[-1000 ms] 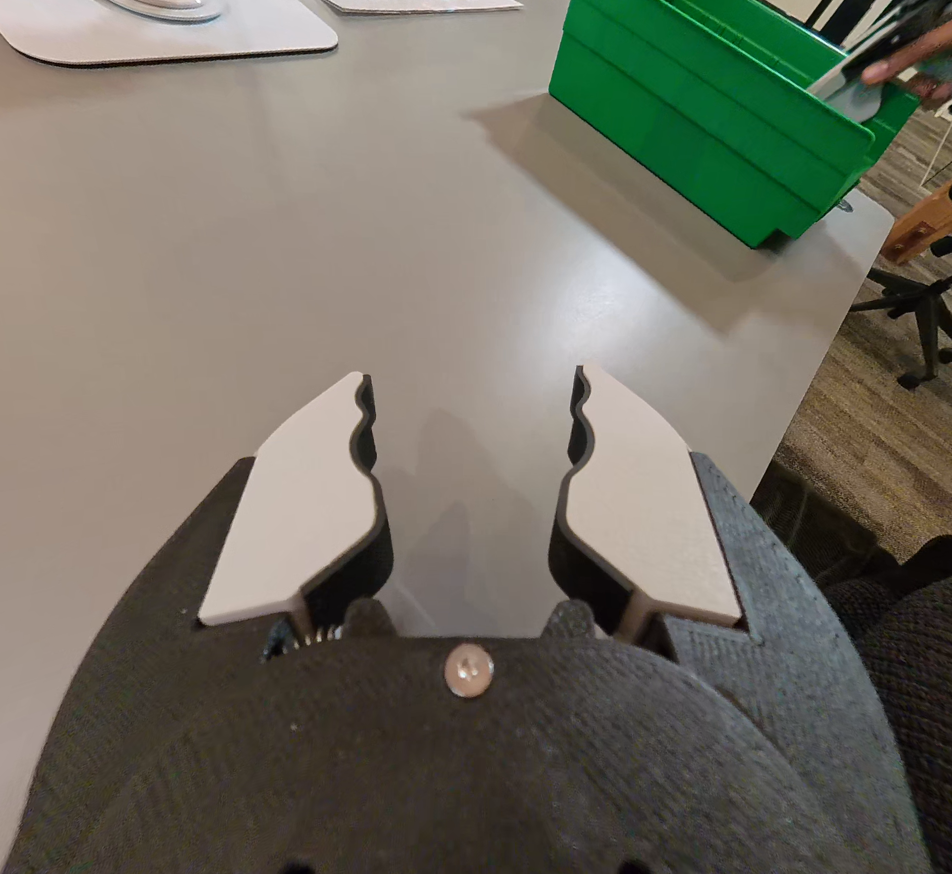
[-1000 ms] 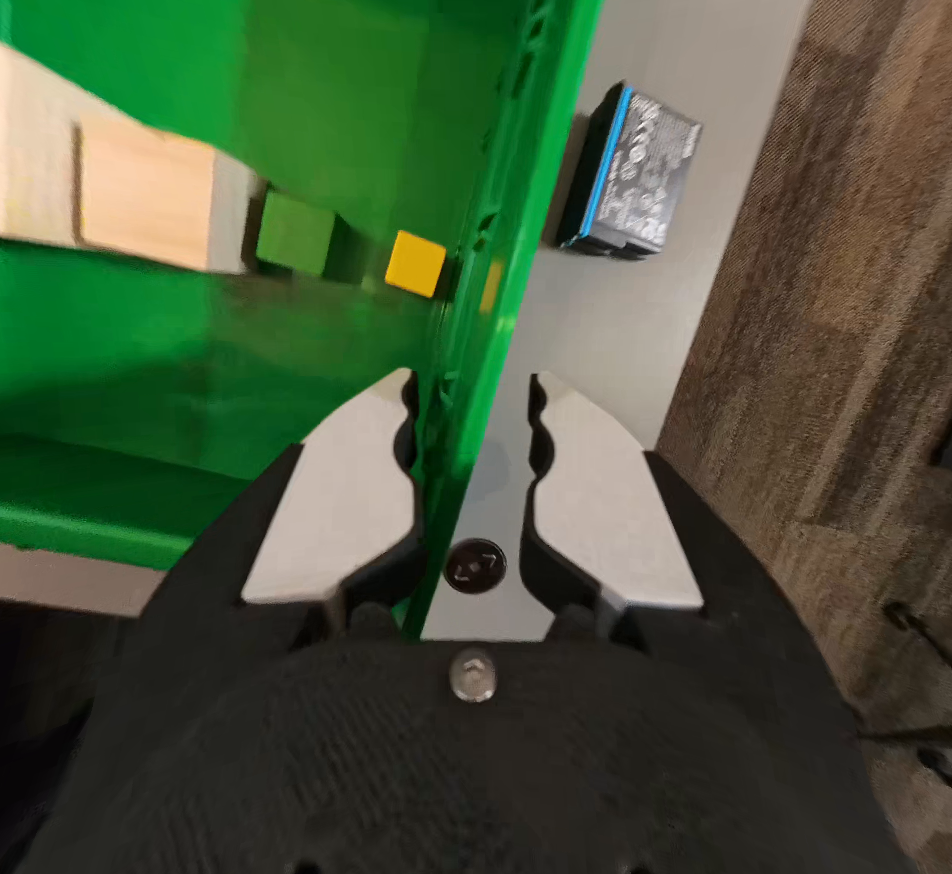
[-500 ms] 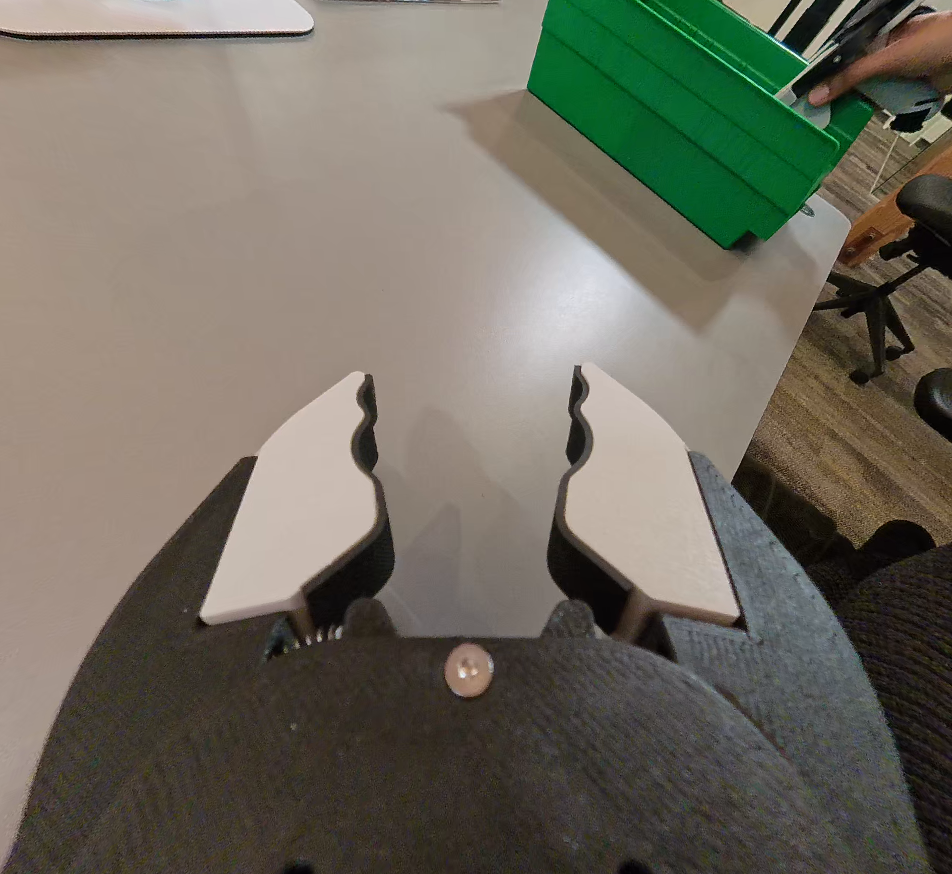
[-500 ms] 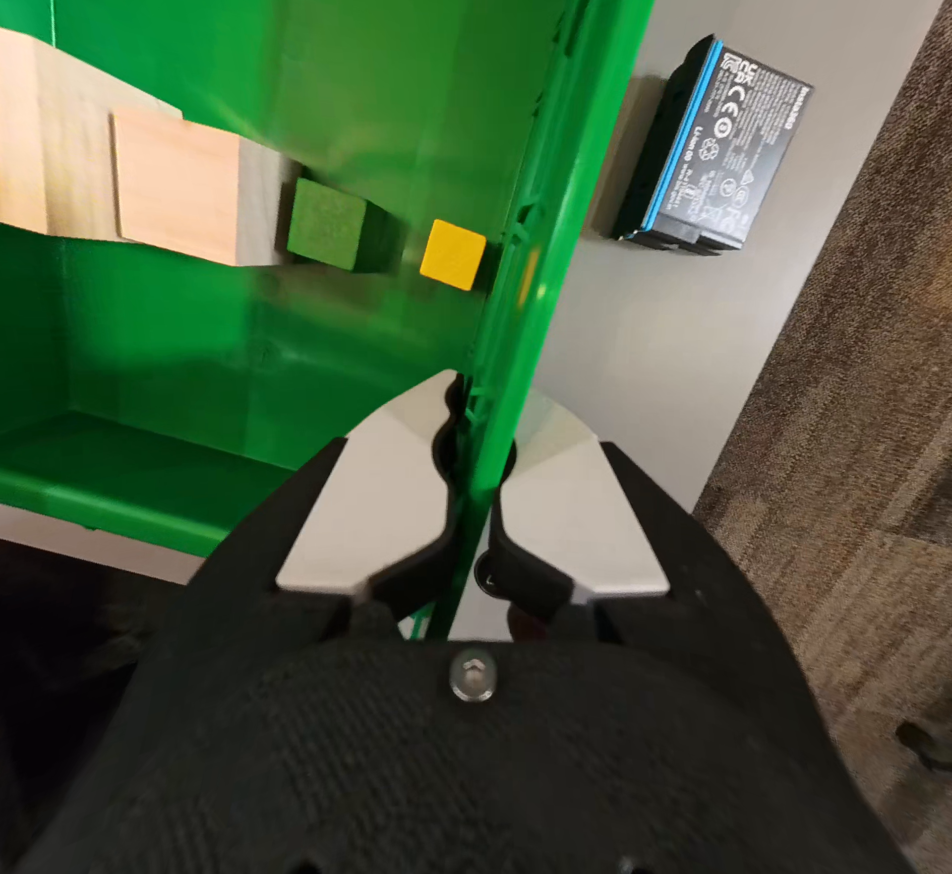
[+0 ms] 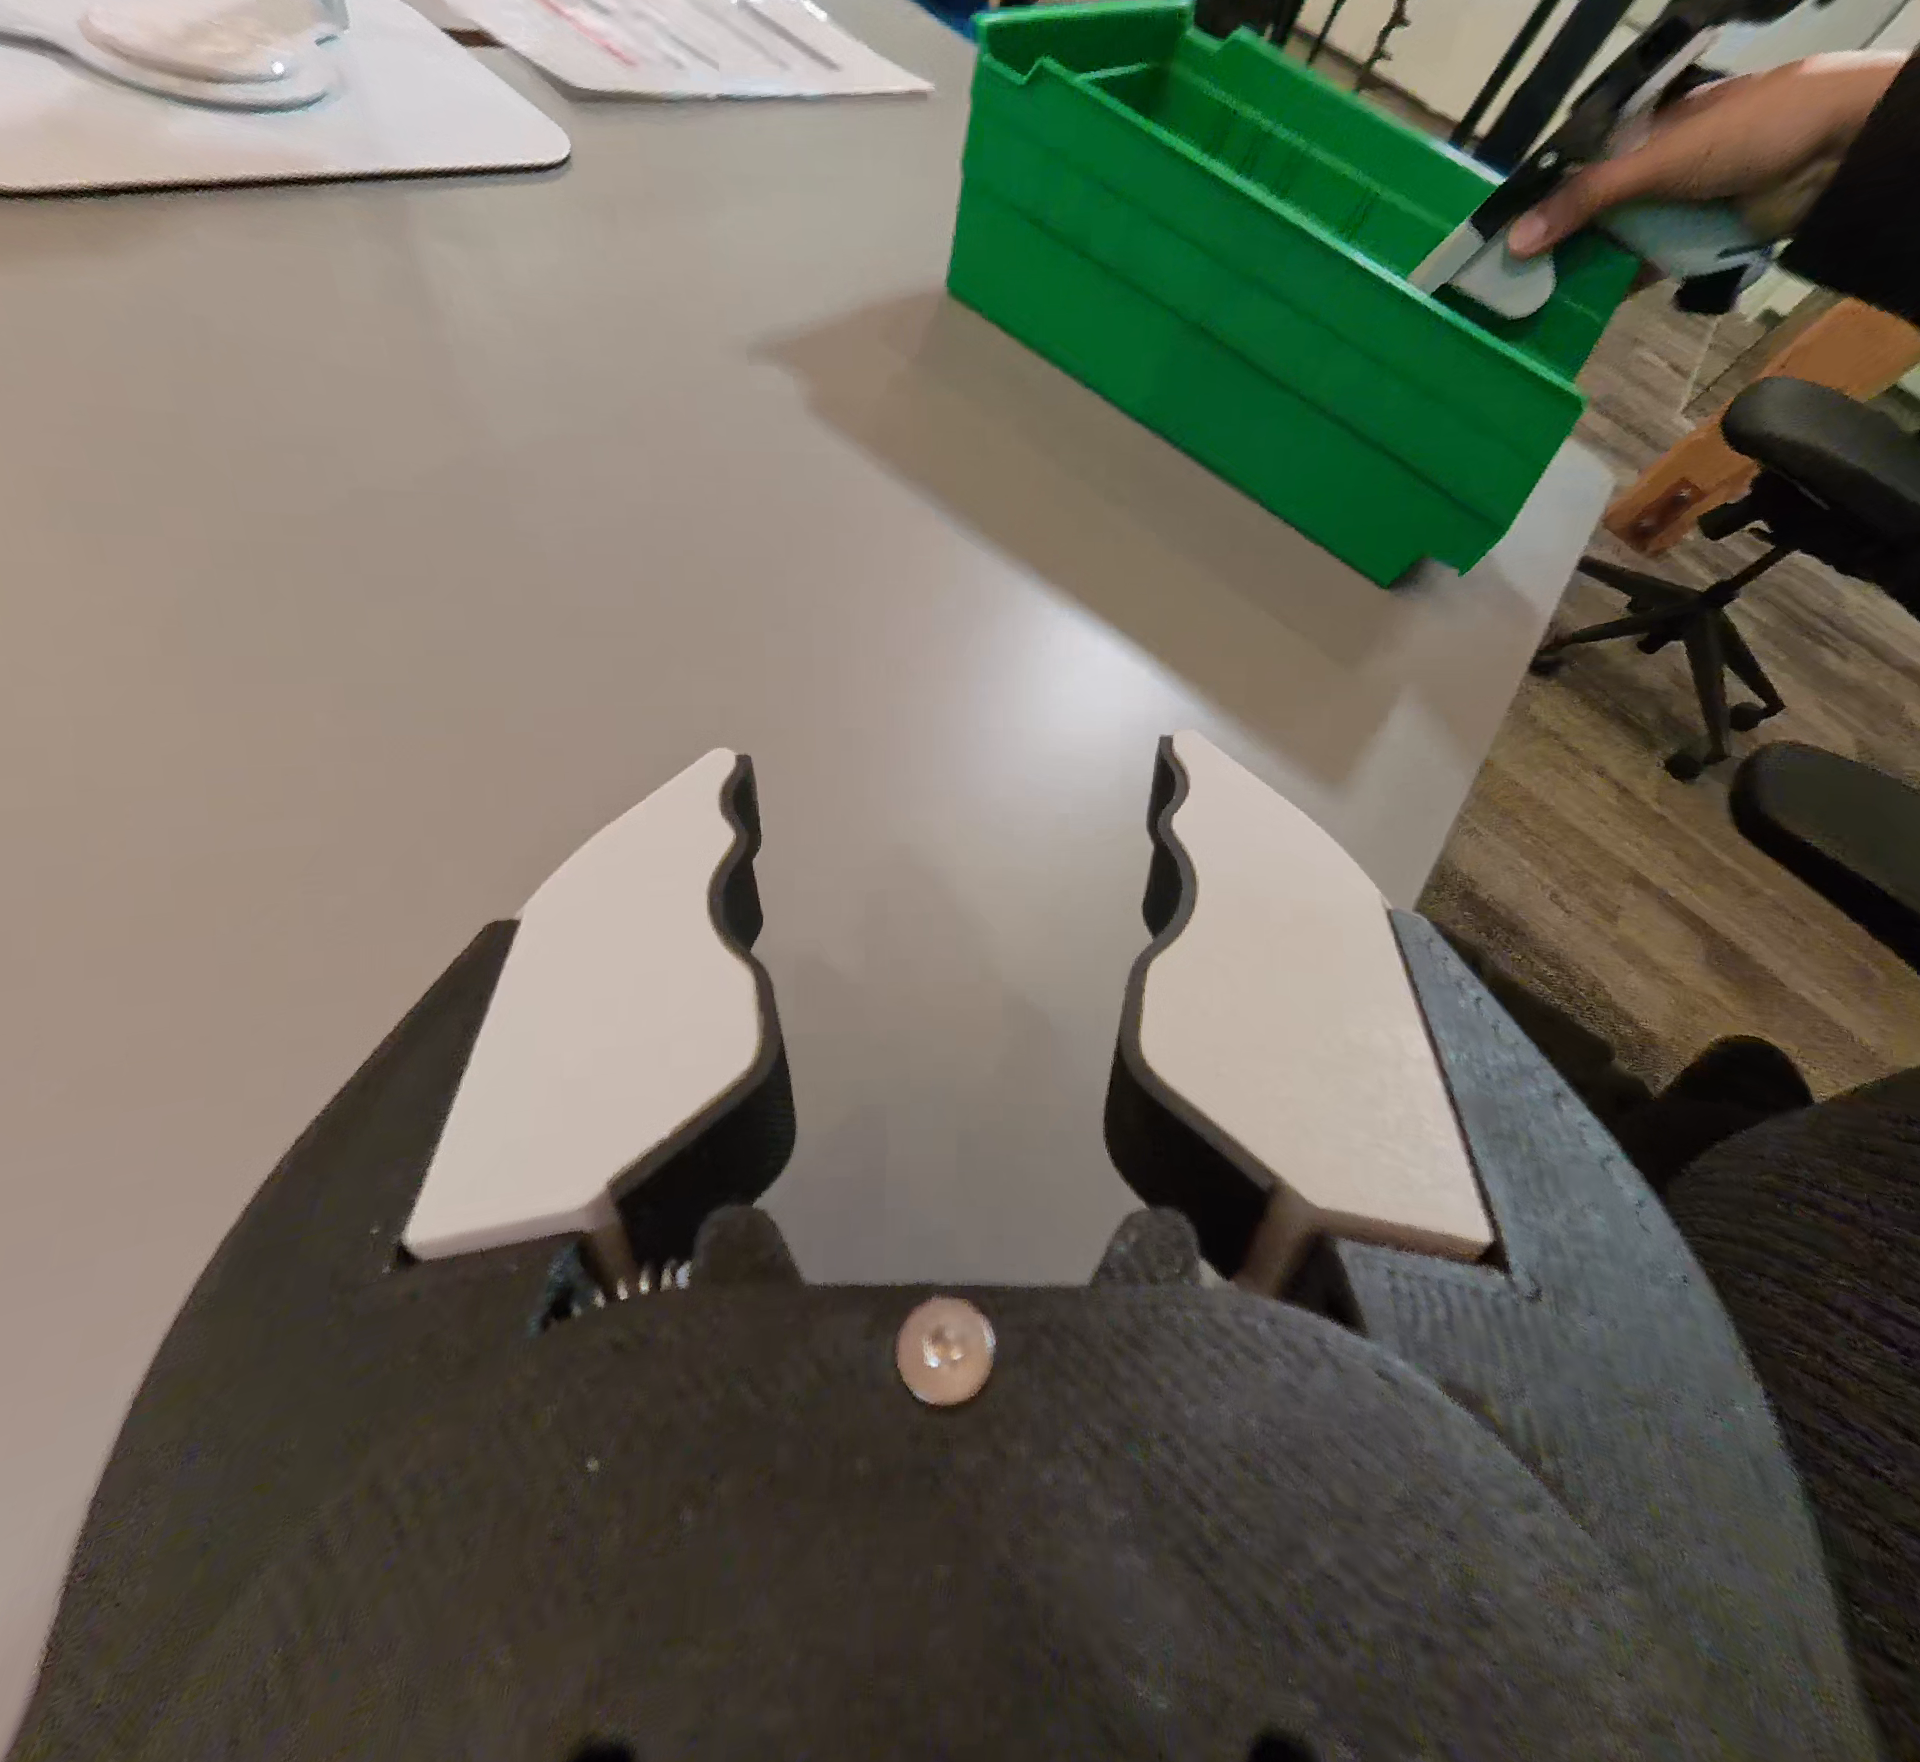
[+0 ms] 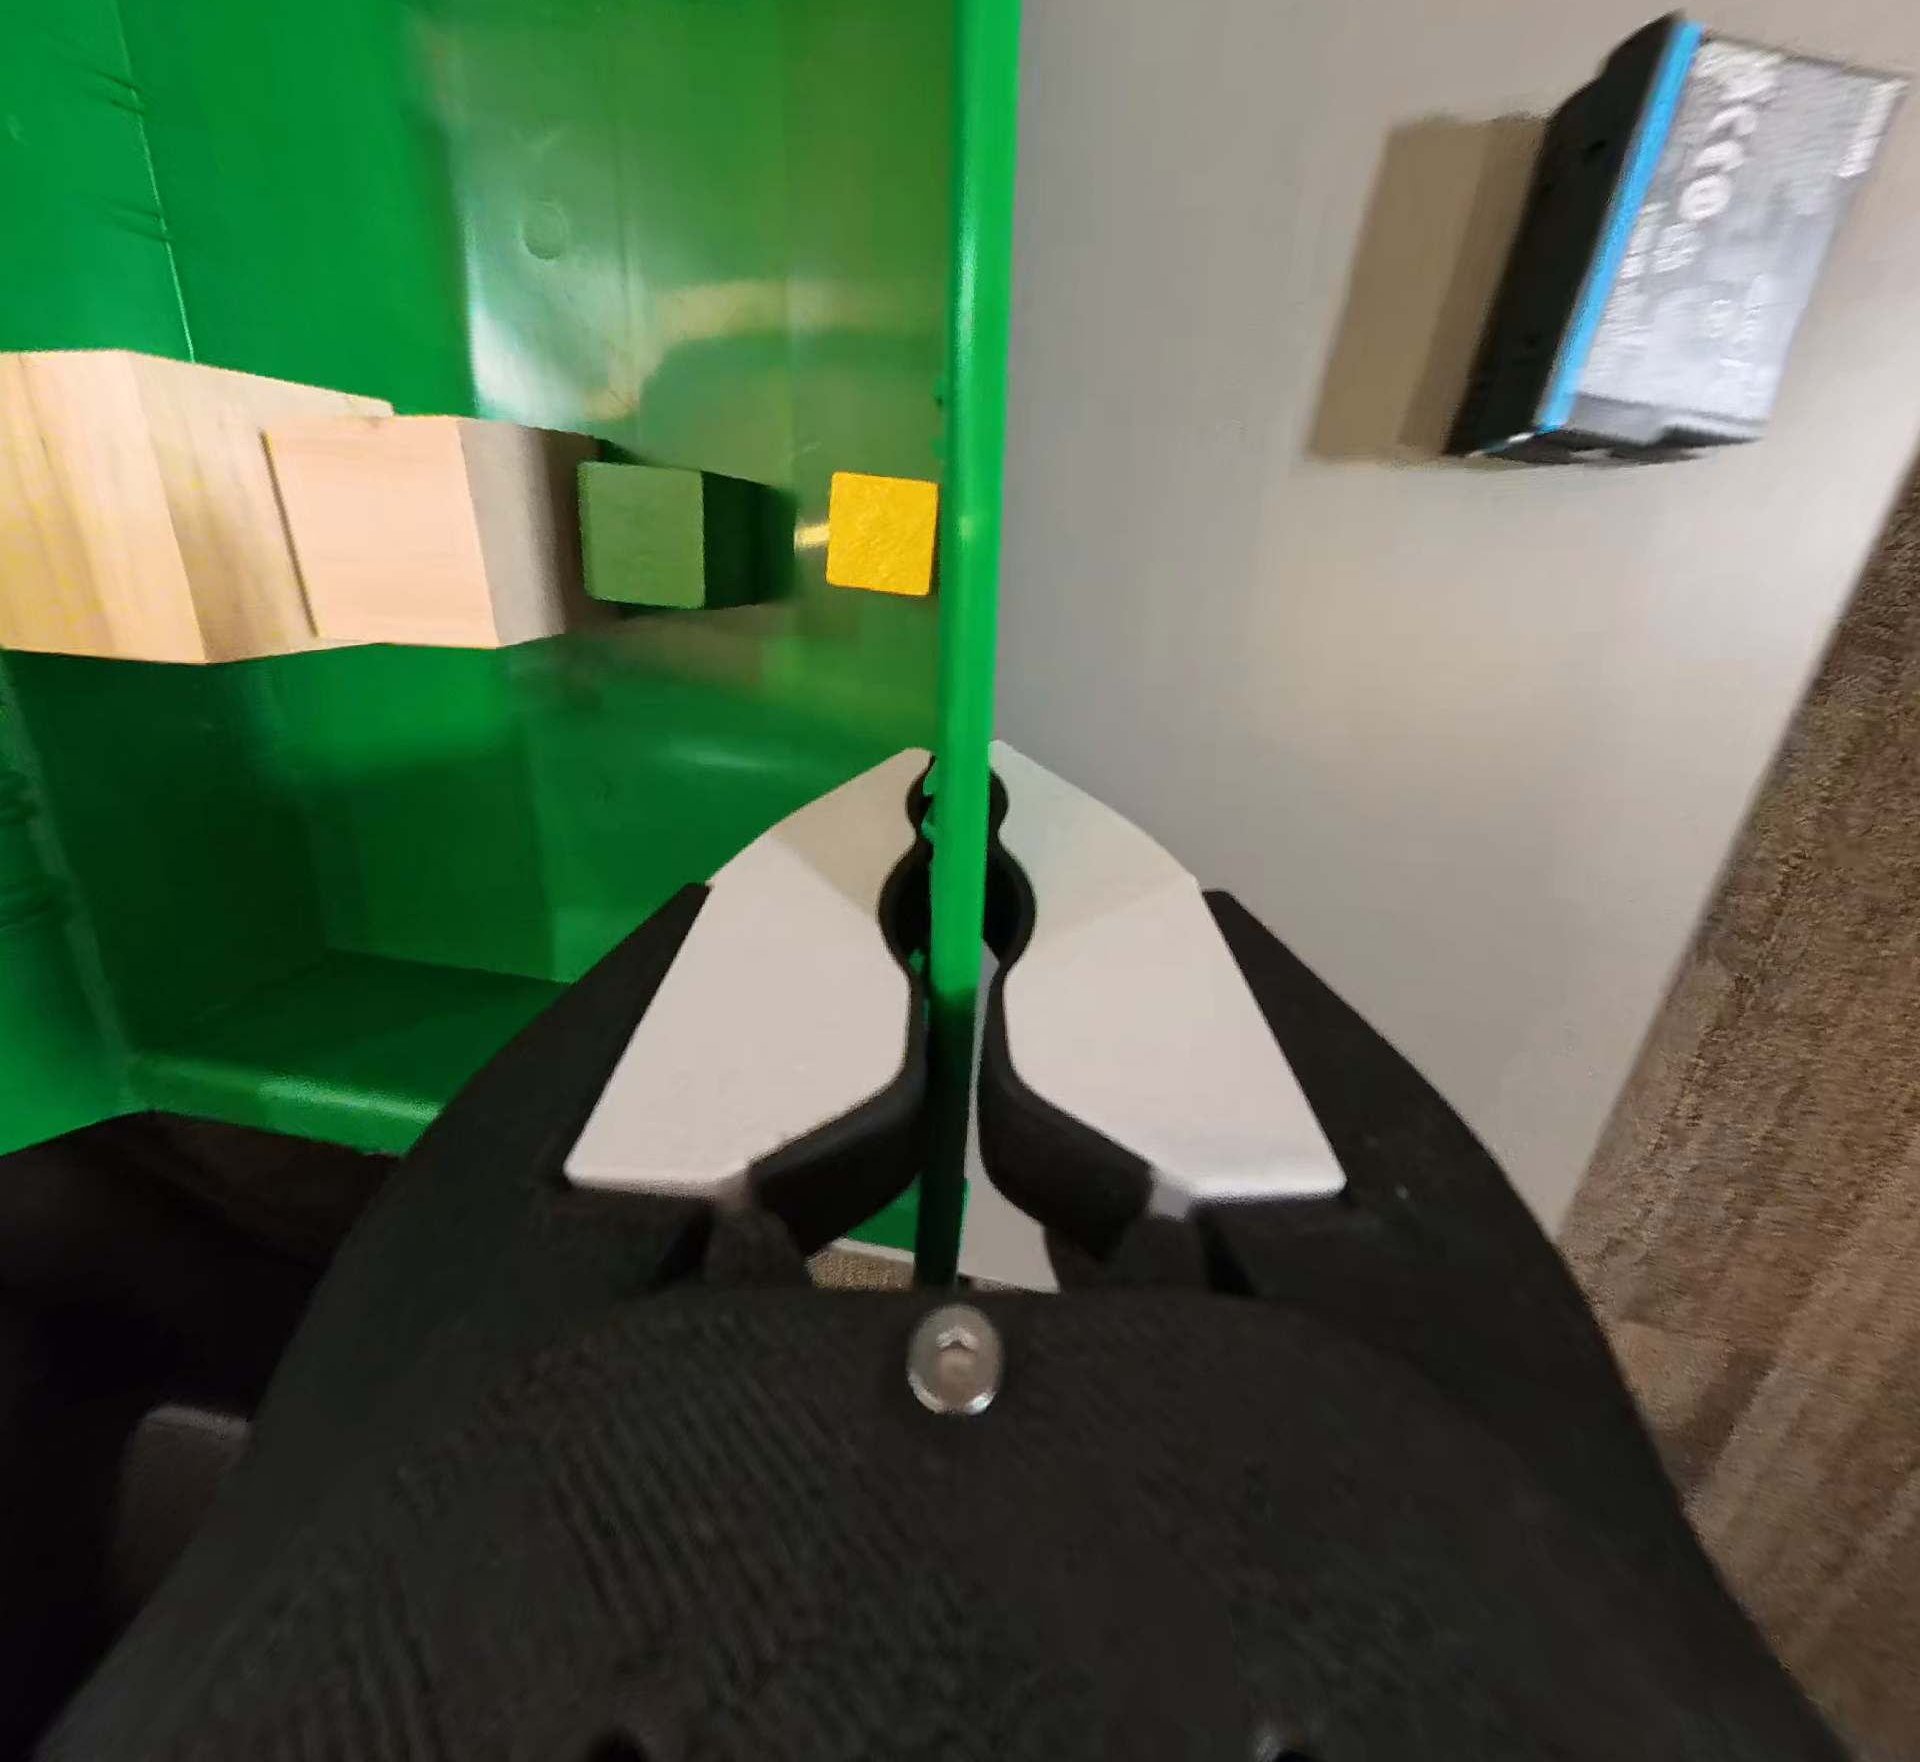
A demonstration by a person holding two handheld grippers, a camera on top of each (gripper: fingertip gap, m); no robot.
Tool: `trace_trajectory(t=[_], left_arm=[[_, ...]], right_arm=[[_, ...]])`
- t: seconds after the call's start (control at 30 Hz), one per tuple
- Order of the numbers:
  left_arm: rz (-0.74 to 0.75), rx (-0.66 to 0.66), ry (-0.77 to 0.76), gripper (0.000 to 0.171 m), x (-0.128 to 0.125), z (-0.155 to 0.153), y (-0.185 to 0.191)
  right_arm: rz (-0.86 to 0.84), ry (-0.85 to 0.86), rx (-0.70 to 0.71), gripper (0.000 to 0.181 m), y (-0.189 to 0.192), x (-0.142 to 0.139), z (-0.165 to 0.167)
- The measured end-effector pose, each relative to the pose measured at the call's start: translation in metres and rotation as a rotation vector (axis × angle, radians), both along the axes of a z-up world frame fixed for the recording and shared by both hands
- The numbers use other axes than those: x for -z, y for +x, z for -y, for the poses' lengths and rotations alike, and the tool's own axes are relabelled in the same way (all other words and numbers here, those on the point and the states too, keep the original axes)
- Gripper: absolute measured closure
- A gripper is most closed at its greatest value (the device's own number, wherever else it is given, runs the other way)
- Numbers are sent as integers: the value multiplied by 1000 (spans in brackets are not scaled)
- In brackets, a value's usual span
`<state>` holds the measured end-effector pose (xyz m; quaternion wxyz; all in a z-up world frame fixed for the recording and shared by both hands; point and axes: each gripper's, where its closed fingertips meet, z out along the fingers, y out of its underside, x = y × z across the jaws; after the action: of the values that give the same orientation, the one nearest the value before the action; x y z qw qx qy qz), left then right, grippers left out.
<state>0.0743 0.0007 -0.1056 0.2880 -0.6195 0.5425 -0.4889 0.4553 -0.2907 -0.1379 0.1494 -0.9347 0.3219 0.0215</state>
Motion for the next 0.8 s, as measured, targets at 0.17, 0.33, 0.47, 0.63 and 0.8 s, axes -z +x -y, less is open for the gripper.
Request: trace_trajectory(t=[0.17,0.33,0.47,0.63,0.8], left_arm=[[70,10,-18,98,-20,10,-4],[129,-10,-41,98,-44,16,-13],[148,-42,-53,98,-58,18,-33],[160,-109,38,98,-64,9,-72],[187,-183,73,99,-73,-2,-113]], right_arm=[[-37,30,42,176,-34,8,-24],[-25,48,91,176,-65,8,-55],[-15,50,88,176,-94,8,-86],[-24,84,77,175,-141,7,-138],[-12,136,36,171,-194,5,-201]])
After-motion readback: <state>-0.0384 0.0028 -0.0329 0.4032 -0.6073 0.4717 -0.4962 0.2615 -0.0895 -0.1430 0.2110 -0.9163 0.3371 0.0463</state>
